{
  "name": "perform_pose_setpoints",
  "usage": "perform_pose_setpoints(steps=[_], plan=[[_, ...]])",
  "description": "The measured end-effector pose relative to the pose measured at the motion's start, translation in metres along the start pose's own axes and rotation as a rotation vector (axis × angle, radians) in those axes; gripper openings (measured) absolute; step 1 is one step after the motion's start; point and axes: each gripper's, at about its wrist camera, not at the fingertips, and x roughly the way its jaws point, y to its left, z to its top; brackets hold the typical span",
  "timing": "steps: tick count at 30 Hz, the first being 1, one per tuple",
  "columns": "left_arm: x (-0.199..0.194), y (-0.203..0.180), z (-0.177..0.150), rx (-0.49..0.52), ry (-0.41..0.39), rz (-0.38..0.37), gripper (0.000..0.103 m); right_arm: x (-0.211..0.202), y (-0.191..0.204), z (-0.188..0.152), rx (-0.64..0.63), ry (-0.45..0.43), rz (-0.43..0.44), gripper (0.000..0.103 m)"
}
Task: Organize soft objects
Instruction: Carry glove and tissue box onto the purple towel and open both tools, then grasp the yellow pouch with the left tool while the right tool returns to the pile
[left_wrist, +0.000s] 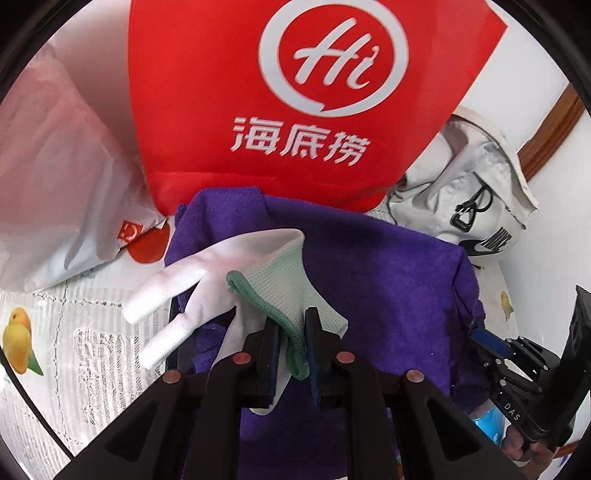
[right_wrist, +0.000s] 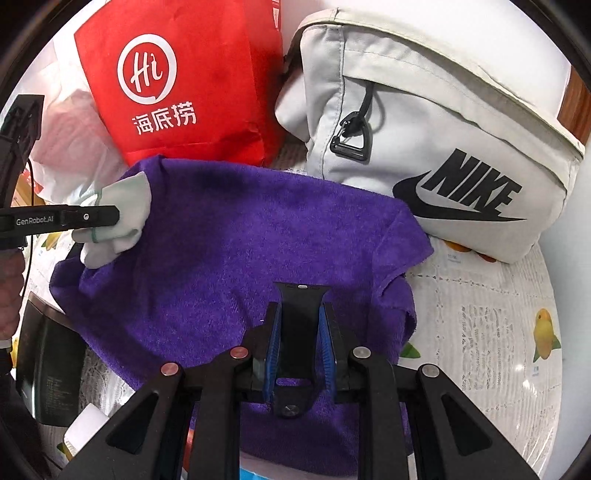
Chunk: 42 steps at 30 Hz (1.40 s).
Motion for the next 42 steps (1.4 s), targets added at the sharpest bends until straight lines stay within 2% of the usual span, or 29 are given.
perform_pose_setpoints(steps=[2, 3, 4, 5, 7, 12, 18, 22, 26, 30, 42], plan=[[-0.002, -0.002, 0.001, 0.002, -0.008, -0.002, 0.030, -0.001, 0.000, 0.000, 0.001, 0.000, 0.007, 0.021], [-0.005, -0.003, 0.000, 0.001, -0.016, 0.005, 0.033, 0.000, 0.000, 0.001, 0.001, -0.003, 0.004, 0.023], [-0.009, -0.003, 0.000, 0.003, -0.022, 0.016, 0.041, 0.000, 0.000, 0.002, -0.002, -0.002, 0.002, 0.025], [-0.012, -0.003, -0.001, 0.007, -0.025, 0.030, 0.054, -0.002, 0.000, 0.002, -0.005, -0.005, 0.006, 0.032], [-0.022, -0.003, -0.004, 0.021, -0.051, 0.059, 0.063, -0.005, 0.000, 0.002, -0.007, -0.015, 0.007, 0.041], [-0.046, 0.001, -0.013, 0.006, -0.076, 0.103, 0.064, -0.024, 0.004, 0.002, -0.016, -0.046, 0.007, 0.044], [-0.087, 0.004, -0.040, -0.005, -0.143, 0.072, 0.064, -0.054, 0.010, -0.005, -0.019, -0.075, 0.018, 0.045], [-0.110, -0.001, -0.060, -0.004, -0.160, 0.111, 0.064, -0.078, 0.019, -0.021, -0.027, -0.095, 0.024, 0.045], [-0.132, -0.002, -0.083, -0.002, -0.150, 0.188, 0.064, -0.099, 0.030, -0.040, -0.035, -0.113, 0.033, 0.051], [-0.149, 0.000, -0.112, -0.025, -0.139, 0.175, 0.064, -0.121, 0.042, -0.062, -0.043, -0.126, 0.049, 0.055], [-0.179, -0.009, -0.195, -0.071, -0.127, 0.111, 0.064, -0.160, 0.076, -0.147, -0.093, -0.122, 0.119, 0.055]])
